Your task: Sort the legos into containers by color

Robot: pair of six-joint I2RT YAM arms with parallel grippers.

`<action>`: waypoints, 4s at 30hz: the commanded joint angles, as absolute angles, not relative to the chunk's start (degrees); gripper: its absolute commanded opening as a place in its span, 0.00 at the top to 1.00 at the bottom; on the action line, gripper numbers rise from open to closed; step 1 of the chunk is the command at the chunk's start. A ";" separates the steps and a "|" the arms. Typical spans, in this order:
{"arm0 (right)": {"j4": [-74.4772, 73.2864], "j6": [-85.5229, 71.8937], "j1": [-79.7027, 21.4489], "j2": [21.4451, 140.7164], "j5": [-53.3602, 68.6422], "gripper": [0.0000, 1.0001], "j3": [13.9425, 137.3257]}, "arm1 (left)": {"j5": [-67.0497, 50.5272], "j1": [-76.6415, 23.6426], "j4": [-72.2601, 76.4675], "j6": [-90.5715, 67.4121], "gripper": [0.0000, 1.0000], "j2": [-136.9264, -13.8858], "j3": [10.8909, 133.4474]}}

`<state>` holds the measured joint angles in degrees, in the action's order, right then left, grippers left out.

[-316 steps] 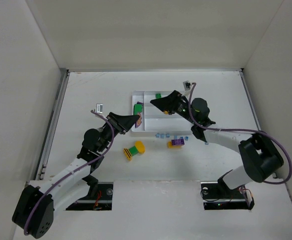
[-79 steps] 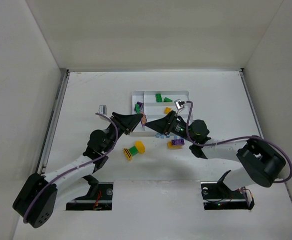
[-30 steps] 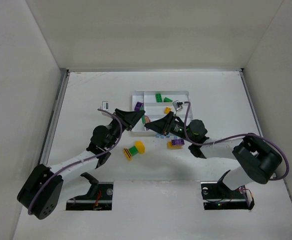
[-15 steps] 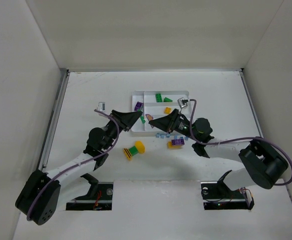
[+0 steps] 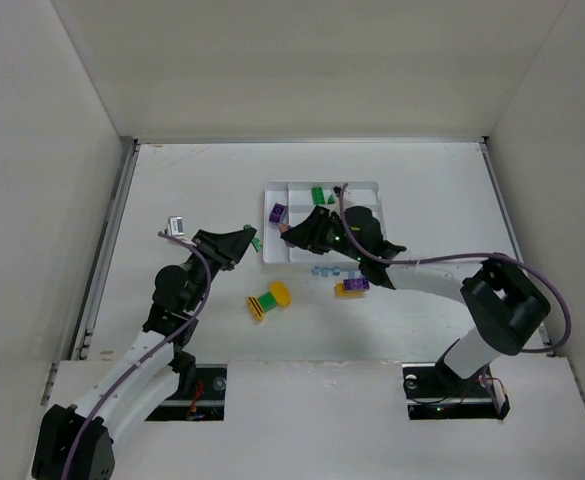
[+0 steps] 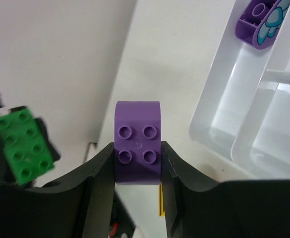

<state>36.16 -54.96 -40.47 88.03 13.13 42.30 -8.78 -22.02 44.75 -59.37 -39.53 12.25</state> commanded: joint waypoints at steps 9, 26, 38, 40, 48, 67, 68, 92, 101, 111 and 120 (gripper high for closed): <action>3.00 -40.60 -46.10 103.08 -5.36 0.60 70.21 | -9.05 -21.58 39.81 -54.58 0.79 -39.29 13.54; 3.07 -43.94 -45.75 108.38 -5.10 0.38 74.71 | -9.06 -20.17 39.99 -54.14 0.79 -41.48 14.41; 15.46 -42.28 -35.39 79.31 -9.31 0.37 47.49 | 1.82 -29.38 38.59 -51.51 0.77 -61.23 28.19; 16.17 -42.19 -32.40 72.80 -9.67 0.37 41.60 | 5.96 -32.02 38.06 -50.89 0.76 -67.73 32.85; 17.22 -41.49 -29.22 61.52 -9.23 0.36 30.59 | 17.65 -35.03 34.46 -57.55 0.75 -91.38 51.65; 20.57 -42.19 -29.49 59.24 -6.51 0.37 28.04 | 26.54 -34.32 12.57 -79.54 0.67 -116.28 79.89; 20.48 -42.19 -29.49 59.24 -6.33 0.37 28.04 | 26.80 -34.41 12.39 -79.89 0.67 -116.45 80.15; 20.66 -40.79 -30.19 61.17 -5.10 0.42 28.91 | 30.32 -36.60 17.74 -75.08 0.48 -109.71 73.76; 19.25 -34.02 -40.02 66.53 -2.37 0.62 33.57 | 29.18 -38.19 32.43 -53.80 0.71 -88.26 54.07; 9.34 -34.02 -45.04 63.29 -13.16 0.65 31.47 | 26.19 -42.48 7.92 -42.99 0.69 -70.86 47.64; -12.38 -35.15 -47.67 57.30 -31.46 0.20 33.49 | 20.67 -45.48 16.17 -37.79 0.78 -54.33 32.44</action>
<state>-3.68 -34.81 -45.80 57.95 -23.92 31.31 23.44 -45.25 13.91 -40.34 -57.78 34.74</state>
